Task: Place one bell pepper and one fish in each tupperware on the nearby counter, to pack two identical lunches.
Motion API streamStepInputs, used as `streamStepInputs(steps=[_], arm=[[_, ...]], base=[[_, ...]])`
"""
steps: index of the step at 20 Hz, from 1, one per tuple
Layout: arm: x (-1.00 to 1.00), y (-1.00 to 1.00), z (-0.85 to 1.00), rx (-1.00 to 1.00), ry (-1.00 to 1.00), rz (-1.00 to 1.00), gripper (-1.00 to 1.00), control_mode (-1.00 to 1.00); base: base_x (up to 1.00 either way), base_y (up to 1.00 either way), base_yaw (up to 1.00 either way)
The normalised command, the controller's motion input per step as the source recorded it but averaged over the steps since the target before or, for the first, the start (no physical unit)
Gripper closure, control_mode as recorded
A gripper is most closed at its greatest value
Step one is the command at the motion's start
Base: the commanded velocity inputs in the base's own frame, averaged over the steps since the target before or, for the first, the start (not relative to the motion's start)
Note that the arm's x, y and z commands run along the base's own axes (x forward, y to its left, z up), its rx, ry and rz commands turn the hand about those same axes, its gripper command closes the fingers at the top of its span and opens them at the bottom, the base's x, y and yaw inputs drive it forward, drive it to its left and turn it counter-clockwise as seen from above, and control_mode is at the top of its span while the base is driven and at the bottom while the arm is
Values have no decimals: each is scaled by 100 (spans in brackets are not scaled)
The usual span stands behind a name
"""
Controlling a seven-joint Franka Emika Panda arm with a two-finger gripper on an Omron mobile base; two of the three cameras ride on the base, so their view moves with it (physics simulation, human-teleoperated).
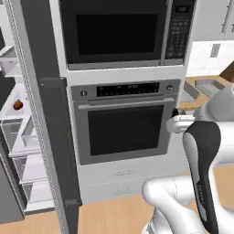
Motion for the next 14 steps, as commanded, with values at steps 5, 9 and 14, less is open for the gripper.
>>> streamStepInputs(steps=[5, 9, 14], arm=[[0, 0, 0, 0, 0, 0, 100, 100], [0, 0, 0, 0, 0, 0, 100, 100], [0, 0, 0, 0, 0, 0, 100, 100]], base=[[56, -100, 7], [48, -100, 5], [45, -100, 6]])
